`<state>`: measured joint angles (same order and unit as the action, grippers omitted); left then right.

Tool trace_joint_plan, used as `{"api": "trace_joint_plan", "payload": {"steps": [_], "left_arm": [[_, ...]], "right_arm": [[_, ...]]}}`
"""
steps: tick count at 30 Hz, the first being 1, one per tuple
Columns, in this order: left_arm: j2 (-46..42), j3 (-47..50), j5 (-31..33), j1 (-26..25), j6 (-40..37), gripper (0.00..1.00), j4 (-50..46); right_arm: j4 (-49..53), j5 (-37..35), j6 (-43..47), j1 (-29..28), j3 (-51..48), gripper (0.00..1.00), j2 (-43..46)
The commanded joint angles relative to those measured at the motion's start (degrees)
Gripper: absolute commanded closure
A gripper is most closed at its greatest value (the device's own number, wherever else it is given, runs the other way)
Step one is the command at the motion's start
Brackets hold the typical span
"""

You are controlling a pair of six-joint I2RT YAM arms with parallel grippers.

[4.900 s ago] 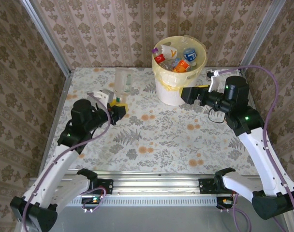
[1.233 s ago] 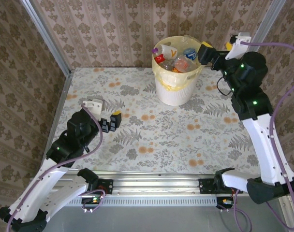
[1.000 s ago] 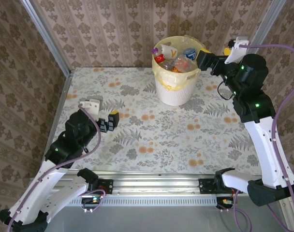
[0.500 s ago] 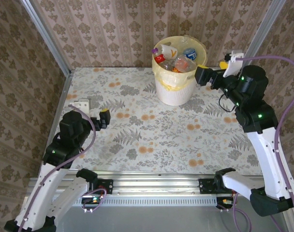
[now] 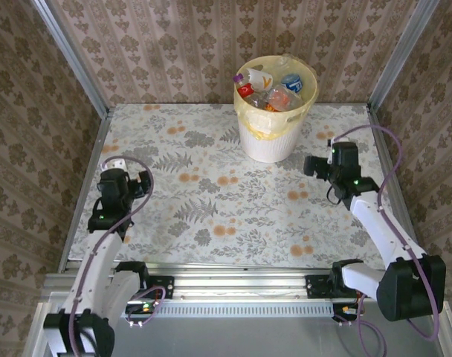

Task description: Throw the plastic bottles in the bin

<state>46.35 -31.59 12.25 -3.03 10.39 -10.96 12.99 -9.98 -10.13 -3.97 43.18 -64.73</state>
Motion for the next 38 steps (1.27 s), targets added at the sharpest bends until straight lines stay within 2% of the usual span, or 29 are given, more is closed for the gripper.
{"api": "trace_joint_plan", "payload": {"steps": [1, 3, 5, 8, 12, 16, 17, 19, 21, 23, 38], "left_arm": [[2.2, 6.2, 2.2, 1.6, -4.9, 0.0, 16.8], [4.8, 11.7, 1.2, 1.5, -7.5, 0.0, 28.2], [8.4, 15.7, 0.3, 1.6, -8.5, 0.0, 38.4], [16.0, 17.2, -2.3, 1.7, -10.7, 0.0, 47.5], [25.8, 18.2, -7.2, 1.7, -12.6, 0.0, 61.9], [36.9, 17.2, -10.1, 1.8, -13.5, 0.0, 73.5], [39.5, 17.0, -11.5, 1.7, -13.9, 0.0, 75.3], [45.2, 16.4, -12.0, 1.6, -15.0, 0.0, 81.7], [41.7, 12.4, -11.8, 3.0, -12.3, 0.0, 68.0], [42.6, 9.5, -10.8, 3.0, -12.2, 0.0, 63.9], [42.7, 9.7, -12.3, 3.4, -12.5, 0.0, 64.7]], "right_arm": [[-19.2, -6.9, 3.4, 2.9, -6.8, 0.0, -0.7], [-25.4, -4.1, 1.3, 5.6, -9.3, 0.0, -3.2], [-34.8, -4.3, 2.4, 5.8, -13.1, 0.0, -6.4], [-45.4, -3.6, 2.6, 5.4, -17.4, 0.0, -9.9], [-61.6, -4.2, 5.6, 2.5, -23.7, 0.0, -13.8], [-73.9, -5.4, 9.2, -1.0, -25.7, 0.0, -23.0], [-74.7, -5.8, 10.0, -1.4, -24.7, 0.0, -24.9], [-62.7, -4.7, 7.2, 0.5, -20.5, 0.0, -22.8], [-63.6, -2.7, 6.2, 2.0, -20.7, 0.0, -23.1], [-64.1, -2.7, 6.3, 1.9, -20.8, 0.0, -23.1], [-63.7, -2.7, 6.8, 1.6, -20.8, 0.0, -22.9]]}}
